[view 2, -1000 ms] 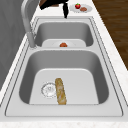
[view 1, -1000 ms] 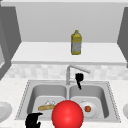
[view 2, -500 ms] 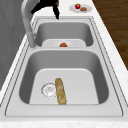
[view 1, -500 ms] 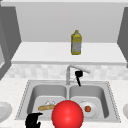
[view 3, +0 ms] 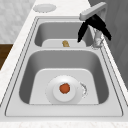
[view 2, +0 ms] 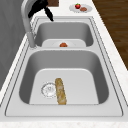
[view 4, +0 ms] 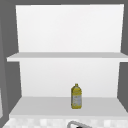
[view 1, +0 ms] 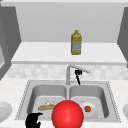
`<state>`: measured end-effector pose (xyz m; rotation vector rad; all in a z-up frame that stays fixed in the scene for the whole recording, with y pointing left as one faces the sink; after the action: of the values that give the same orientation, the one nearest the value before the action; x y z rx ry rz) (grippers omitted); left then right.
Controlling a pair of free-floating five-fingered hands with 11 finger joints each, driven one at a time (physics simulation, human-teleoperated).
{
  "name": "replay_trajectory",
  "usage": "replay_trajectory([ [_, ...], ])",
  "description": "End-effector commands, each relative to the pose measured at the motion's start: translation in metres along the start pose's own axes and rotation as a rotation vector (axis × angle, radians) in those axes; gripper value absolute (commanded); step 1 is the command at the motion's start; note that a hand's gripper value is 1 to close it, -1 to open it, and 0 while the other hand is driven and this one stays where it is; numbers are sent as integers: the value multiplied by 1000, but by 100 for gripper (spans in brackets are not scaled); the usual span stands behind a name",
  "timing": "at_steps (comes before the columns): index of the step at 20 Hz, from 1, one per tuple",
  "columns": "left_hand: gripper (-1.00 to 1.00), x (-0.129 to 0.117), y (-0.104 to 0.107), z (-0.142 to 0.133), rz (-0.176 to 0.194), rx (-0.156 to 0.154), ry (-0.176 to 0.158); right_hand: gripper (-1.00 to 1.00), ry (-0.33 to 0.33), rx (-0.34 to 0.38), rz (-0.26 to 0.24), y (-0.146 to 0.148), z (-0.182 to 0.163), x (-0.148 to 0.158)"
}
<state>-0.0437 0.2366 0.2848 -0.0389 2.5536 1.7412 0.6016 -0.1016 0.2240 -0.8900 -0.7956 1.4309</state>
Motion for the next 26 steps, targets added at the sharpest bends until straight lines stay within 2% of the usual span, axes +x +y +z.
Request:
replay_trajectory([
  [1,0,0,0,0,0,0,0,-100,-5,97,3,-5,-24,3],
  [9,0,0,0,0,0,0,0,-100,-6,247,3,-13,-78,8],
  [15,0,0,0,0,0,0,0,-100,-8,334,-1,-23,-117,9],
  [21,0,0,0,0,0,0,0,-100,-14,510,-1,-20,-146,8],
  [26,0,0,0,0,0,0,0,-100,-12,623,-4,-16,-168,9],
])
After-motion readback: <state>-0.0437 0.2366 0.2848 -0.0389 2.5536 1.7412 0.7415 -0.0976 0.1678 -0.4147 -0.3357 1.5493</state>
